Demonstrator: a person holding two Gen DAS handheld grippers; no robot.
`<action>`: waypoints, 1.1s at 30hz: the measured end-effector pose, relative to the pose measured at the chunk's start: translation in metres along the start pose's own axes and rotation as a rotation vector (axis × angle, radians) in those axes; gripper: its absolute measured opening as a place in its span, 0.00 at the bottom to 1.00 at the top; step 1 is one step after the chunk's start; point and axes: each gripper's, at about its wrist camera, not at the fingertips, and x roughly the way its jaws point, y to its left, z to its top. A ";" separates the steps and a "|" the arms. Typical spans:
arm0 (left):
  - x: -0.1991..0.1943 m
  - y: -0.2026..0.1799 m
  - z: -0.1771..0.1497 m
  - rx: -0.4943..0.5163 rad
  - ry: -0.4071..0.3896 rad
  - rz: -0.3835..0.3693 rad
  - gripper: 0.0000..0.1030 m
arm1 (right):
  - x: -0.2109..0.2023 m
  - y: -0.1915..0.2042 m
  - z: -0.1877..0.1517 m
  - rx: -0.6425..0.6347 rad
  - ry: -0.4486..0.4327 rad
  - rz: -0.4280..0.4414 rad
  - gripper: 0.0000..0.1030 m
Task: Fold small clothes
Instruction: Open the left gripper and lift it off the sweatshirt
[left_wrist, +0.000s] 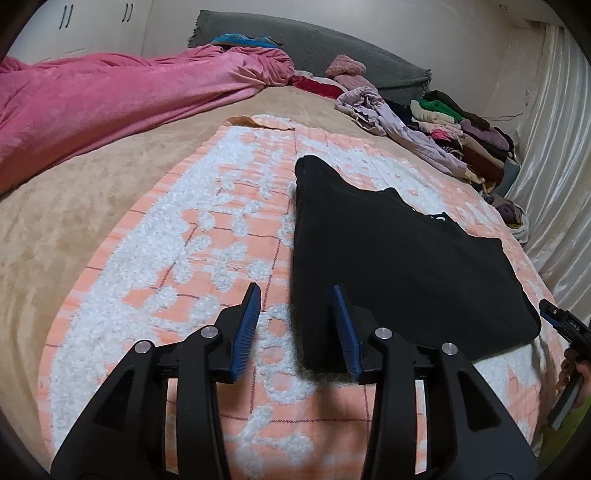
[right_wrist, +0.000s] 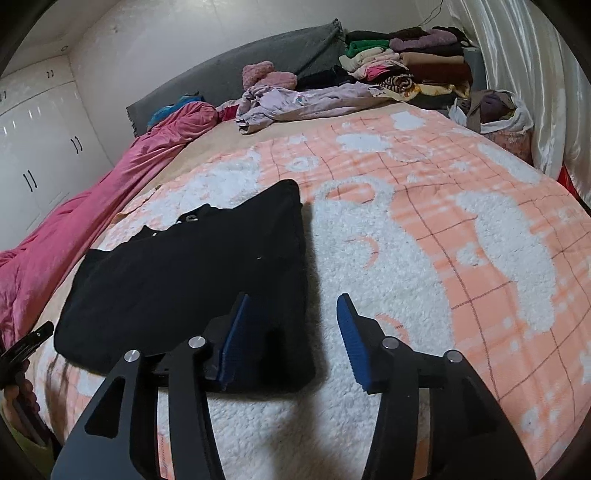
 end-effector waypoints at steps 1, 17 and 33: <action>-0.001 0.000 0.000 0.000 -0.002 0.003 0.32 | -0.002 0.001 -0.001 -0.003 -0.002 0.003 0.47; 0.003 -0.030 -0.010 0.104 0.049 0.011 0.52 | 0.023 0.052 -0.018 -0.155 0.110 0.014 0.59; 0.003 0.003 0.022 -0.018 0.058 0.006 0.69 | 0.002 0.143 -0.023 -0.393 0.019 0.166 0.71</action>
